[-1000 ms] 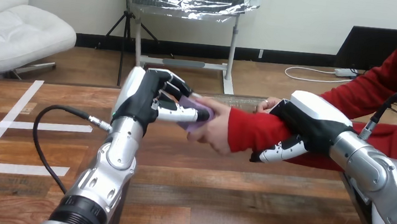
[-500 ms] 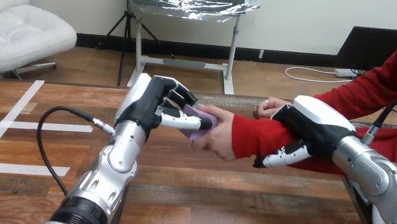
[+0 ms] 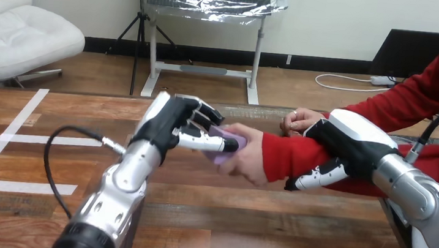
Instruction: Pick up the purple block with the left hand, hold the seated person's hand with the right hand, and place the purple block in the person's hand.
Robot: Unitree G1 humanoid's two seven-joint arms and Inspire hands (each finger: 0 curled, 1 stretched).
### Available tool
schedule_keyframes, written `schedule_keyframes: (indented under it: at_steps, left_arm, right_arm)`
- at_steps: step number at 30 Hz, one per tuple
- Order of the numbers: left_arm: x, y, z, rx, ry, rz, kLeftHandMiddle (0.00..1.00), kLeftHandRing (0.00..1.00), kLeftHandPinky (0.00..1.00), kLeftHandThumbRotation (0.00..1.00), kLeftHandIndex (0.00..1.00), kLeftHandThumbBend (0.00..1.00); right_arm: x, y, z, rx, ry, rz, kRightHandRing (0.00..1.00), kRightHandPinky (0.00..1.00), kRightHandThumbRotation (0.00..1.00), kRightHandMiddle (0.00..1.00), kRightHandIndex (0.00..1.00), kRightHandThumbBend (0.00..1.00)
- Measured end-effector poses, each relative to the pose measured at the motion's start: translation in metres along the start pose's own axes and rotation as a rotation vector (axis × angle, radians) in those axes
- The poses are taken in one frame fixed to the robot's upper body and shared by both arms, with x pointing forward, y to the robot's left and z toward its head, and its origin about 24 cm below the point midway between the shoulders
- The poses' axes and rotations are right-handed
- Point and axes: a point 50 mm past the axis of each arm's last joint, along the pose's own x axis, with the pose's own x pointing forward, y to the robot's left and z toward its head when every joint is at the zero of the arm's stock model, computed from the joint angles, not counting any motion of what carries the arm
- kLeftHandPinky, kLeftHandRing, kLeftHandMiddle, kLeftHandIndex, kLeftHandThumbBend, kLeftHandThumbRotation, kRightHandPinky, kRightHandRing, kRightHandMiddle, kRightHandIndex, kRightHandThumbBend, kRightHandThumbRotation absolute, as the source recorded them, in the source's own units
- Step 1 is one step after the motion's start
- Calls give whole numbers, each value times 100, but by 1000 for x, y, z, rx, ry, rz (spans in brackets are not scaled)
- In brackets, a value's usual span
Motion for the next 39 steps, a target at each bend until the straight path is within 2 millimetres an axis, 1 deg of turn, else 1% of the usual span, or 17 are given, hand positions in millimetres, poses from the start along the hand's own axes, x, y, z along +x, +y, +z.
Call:
schedule_keyframes:
  at_steps: [6, 7, 8, 12, 15, 16, 21, 24, 26, 28, 33, 35, 39]
  left_arm:
    - [-6, -3, -7, -87, 7, -33, 81, 77, 65, 33, 77, 67]
    - [-7, -4, -8, -103, 7, -38, 82, 79, 67, 37, 78, 67]
    - [-9, -6, -9, -125, 7, -43, 84, 81, 70, 44, 80, 66]
    - [-14, -13, -12, -192, -2, -62, 86, 84, 75, 55, 83, 66]
    - [-18, -18, -14, -221, -3, -68, 88, 85, 79, 62, 85, 68]
    - [-20, -19, -14, -230, -3, -70, 89, 86, 81, 66, 86, 68]
    - [-26, -25, -14, -283, -20, -65, 90, 88, 85, 73, 88, 70]
    - [-30, -24, -14, -291, -32, -58, 91, 89, 88, 77, 89, 72]
    - [-33, -23, -15, -294, -41, -52, 91, 89, 89, 80, 90, 74]
    - [-36, -23, -14, -297, -51, -47, 92, 89, 90, 81, 91, 75]
    - [-43, -21, -14, -304, -69, -37, 92, 90, 91, 83, 91, 78]
    - [-45, -20, -14, -306, -76, -31, 92, 90, 90, 85, 91, 77]
    - [-51, -17, -13, -309, -91, -16, 92, 90, 88, 88, 90, 75]
  right_arm:
    - [-1, 1, -1, 5, 2, 1, 29, 25, 30, 33, 33, 80]
    - [-1, 1, -2, 7, 2, 0, 29, 25, 30, 34, 33, 80]
    - [-2, 1, -2, 10, 2, -1, 30, 26, 32, 35, 34, 80]
    - [-2, 0, -2, 22, -2, -6, 32, 27, 34, 37, 37, 80]
    - [-3, -3, -1, 25, -8, -13, 35, 30, 36, 40, 41, 81]
    - [-3, -3, -1, 28, -10, -14, 37, 32, 37, 43, 43, 83]
    - [-4, -6, -2, 38, -10, -17, 41, 36, 40, 47, 48, 85]
    - [-5, -6, -2, 37, -9, -12, 47, 40, 46, 53, 54, 90]
    - [-6, -5, -3, 34, -10, -7, 53, 44, 54, 58, 60, 95]
    - [-7, -4, -3, 31, -11, 0, 56, 47, 58, 61, 63, 97]
    - [-10, -1, -3, 26, -20, 17, 64, 54, 66, 68, 71, 99]
    - [-11, 0, -3, 23, -23, 23, 69, 59, 69, 72, 75, 100]
    - [-13, 1, -4, 16, -28, 35, 74, 63, 72, 76, 79, 100]
